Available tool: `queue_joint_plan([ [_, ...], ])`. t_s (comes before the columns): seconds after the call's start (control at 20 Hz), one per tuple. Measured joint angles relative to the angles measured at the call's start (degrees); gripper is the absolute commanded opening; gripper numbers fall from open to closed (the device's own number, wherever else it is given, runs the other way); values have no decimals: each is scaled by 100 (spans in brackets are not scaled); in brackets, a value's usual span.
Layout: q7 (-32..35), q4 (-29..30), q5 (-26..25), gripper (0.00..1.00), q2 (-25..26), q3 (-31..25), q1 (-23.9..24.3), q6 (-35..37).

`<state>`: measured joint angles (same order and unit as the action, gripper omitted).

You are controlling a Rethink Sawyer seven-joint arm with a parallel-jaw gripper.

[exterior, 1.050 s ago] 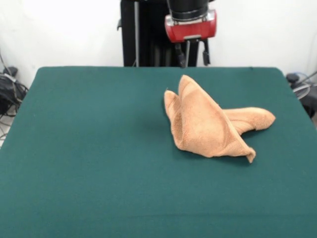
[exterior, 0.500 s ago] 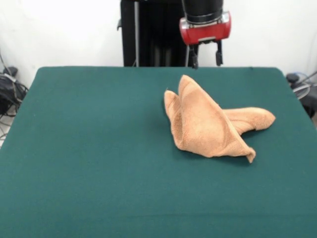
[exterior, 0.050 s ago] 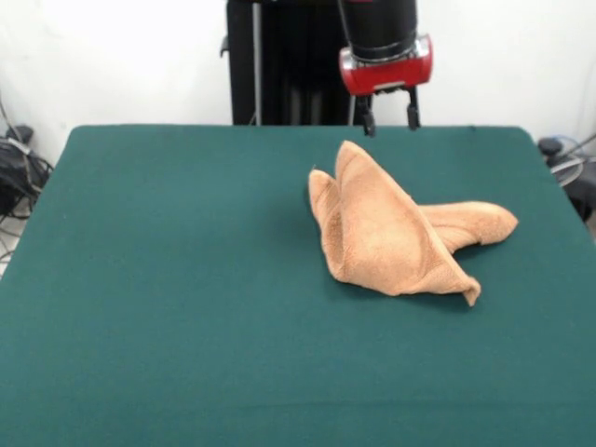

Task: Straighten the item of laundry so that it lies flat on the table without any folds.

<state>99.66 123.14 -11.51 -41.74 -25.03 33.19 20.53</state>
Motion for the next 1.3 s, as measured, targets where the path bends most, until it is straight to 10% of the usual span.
queue_joint_plan([
  [1.3, 0, -76, -1, 100, -111, 0, 401, 36],
])
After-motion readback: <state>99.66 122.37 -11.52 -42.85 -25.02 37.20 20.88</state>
